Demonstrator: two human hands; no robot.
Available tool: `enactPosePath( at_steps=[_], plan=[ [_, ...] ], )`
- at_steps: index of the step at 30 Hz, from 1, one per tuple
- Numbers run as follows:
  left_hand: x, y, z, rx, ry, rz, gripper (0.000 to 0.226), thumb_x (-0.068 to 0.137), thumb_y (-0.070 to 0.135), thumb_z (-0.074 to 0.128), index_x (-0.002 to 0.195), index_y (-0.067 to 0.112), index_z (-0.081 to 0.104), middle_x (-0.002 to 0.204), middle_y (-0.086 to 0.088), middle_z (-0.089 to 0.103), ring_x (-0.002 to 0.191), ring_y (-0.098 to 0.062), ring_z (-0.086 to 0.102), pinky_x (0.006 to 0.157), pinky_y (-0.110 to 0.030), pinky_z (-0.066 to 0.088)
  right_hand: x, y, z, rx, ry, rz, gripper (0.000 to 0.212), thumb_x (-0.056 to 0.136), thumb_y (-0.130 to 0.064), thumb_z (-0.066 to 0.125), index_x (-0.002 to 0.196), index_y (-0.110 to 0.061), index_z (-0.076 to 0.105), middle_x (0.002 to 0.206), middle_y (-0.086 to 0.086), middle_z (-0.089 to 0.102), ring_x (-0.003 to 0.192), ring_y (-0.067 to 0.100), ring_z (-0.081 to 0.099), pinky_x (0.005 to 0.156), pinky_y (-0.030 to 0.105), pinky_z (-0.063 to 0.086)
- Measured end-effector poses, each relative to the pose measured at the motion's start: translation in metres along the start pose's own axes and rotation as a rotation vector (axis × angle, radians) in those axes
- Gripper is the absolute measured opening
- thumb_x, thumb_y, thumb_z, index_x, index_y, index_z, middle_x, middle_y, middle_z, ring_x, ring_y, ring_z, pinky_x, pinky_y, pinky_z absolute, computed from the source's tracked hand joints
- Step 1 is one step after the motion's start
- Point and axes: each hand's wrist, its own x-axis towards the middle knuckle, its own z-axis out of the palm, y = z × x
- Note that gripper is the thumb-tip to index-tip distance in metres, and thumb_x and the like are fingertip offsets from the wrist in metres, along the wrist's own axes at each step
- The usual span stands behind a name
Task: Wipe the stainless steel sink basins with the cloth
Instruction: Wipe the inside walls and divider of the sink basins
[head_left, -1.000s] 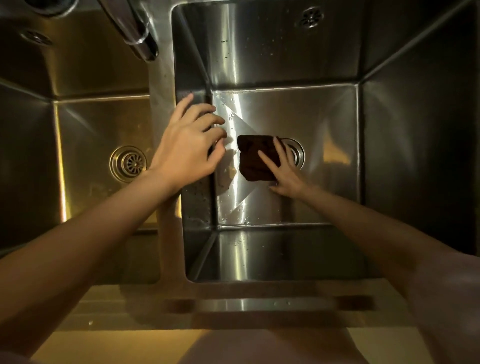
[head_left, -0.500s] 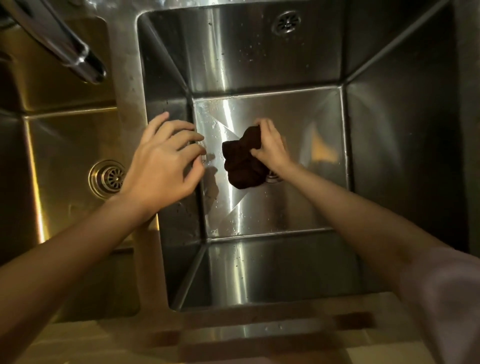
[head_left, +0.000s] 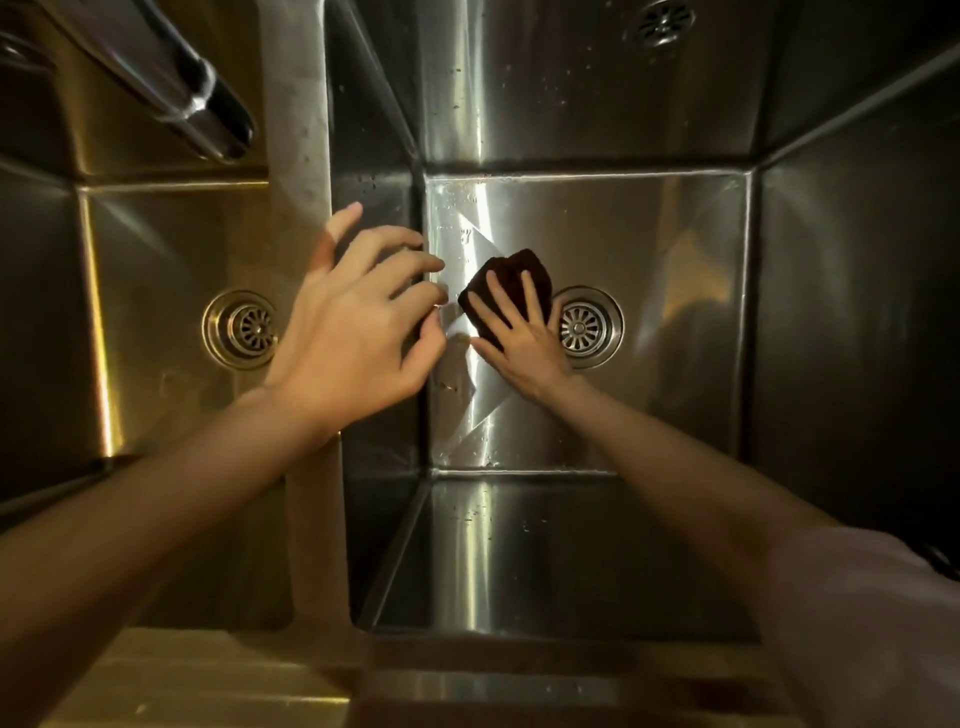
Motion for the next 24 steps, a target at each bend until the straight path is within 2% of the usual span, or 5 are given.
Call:
enactPosePath(
  at_steps=[3,8,12,18,24],
  plan=[
    [-0.001,0.000,0.000,0.007,0.006,-0.008,0.026,0.092,0.020,0.052,0.093,0.007,0.075,0.108,-0.009,0.071,0.116,-0.029,0.059,0.113,-0.052,0.026,0.005,-0.001,0.004,-0.178,0.005,-0.128,0.050,0.100,-0.051,0.028,0.149,-0.039,0.025,0.162,-0.006,0.008,0.147,0.040,-0.001,0.111,0.068,0.008],
    [-0.001,-0.001,0.003,-0.015,0.015,-0.008,0.024,0.090,0.019,0.054,0.089,0.007,0.075,0.108,-0.008,0.071,0.115,-0.030,0.059,0.113,-0.055,0.025,0.031,-0.002,0.001,-0.213,0.012,-0.173,0.042,0.098,-0.048,0.034,0.137,-0.040,0.047,0.160,-0.005,0.018,0.147,0.040,0.008,0.113,0.063,0.008],
    [-0.001,-0.003,0.005,-0.023,0.016,-0.017,0.024,0.091,0.019,0.054,0.090,0.008,0.075,0.108,-0.008,0.071,0.116,-0.030,0.058,0.113,-0.056,0.024,0.060,0.008,-0.015,-0.151,0.017,-0.094,0.039,0.095,-0.049,0.040,0.133,-0.048,0.047,0.161,0.008,0.006,0.148,0.036,0.001,0.115,0.062,0.008],
    [0.000,-0.003,0.004,-0.012,0.009,-0.015,0.025,0.091,0.019,0.053,0.089,0.007,0.075,0.107,-0.008,0.071,0.115,-0.029,0.058,0.113,-0.055,0.025,0.051,0.011,-0.013,-0.066,0.009,0.002,0.044,0.097,-0.057,0.023,0.138,-0.051,0.036,0.161,0.001,0.014,0.149,0.028,-0.001,0.114,0.062,0.004],
    [0.001,-0.001,0.002,0.007,0.000,-0.026,0.025,0.090,0.019,0.053,0.088,0.007,0.074,0.107,-0.007,0.071,0.115,-0.029,0.058,0.112,-0.057,0.026,0.011,0.016,-0.002,-0.126,-0.002,-0.108,0.060,0.097,-0.047,0.040,0.151,-0.031,0.021,0.157,0.001,0.027,0.148,0.027,0.016,0.113,0.057,0.021]
  ],
)
